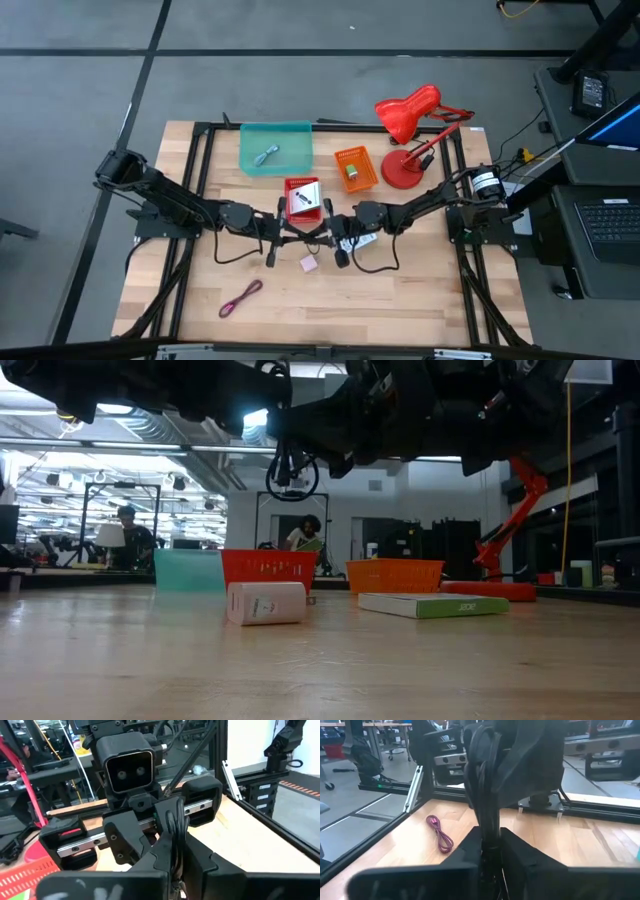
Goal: Pick and place items into bin
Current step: Put the black charger cable into the blue bin
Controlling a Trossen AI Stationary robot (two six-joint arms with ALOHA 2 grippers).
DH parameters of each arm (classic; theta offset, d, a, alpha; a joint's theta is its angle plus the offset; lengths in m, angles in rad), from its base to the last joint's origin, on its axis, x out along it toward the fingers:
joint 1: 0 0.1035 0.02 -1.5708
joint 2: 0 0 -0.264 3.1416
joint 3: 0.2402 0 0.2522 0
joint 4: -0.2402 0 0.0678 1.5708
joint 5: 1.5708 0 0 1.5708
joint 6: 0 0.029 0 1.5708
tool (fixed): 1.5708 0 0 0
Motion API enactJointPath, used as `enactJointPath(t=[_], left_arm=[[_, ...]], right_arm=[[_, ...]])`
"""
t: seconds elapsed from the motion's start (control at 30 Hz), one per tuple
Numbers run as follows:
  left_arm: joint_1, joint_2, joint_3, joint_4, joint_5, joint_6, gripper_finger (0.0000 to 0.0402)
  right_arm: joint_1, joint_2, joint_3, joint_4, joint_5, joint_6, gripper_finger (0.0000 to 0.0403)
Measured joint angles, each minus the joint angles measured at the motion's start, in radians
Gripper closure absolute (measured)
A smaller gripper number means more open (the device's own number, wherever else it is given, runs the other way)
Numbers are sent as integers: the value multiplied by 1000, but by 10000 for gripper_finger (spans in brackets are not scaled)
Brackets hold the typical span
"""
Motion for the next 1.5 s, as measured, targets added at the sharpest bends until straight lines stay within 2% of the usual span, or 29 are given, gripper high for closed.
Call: enactJointPath(t=[0.23, 0.57, 0.73, 0.93, 1.03, 1.1, 1.37, 1.5], left_arm=[[0, -18, -1, -72, -24, 2, 386], [-2, -166, -2, -265, -75, 1, 386], [-12, -249, -3, -369, -116, -2, 386], [-53, -348, -52, -405, -174, 17, 386], [-62, -402, -106, -403, -210, 1, 386], [-62, -438, -136, -393, -221, 1, 386], [-62, -576, -219, -393, -241, -8, 386], [-62, -640, -255, -405, -274, -9, 386]], right_arm=[[3, 0, 0, -4, 5, 8, 300], [2, -1, 0, -37, 54, -1, 233], [3, -7, 0, -79, 52, -3, 214], [3, -128, -1, -295, 101, 47, 211], [3, -188, 0, -381, 104, 103, 219], [13, -203, 0, -401, 106, 88, 238], [67, -206, 0, -415, 156, -23, 390], [82, -206, -15, -403, 159, 22, 389]])
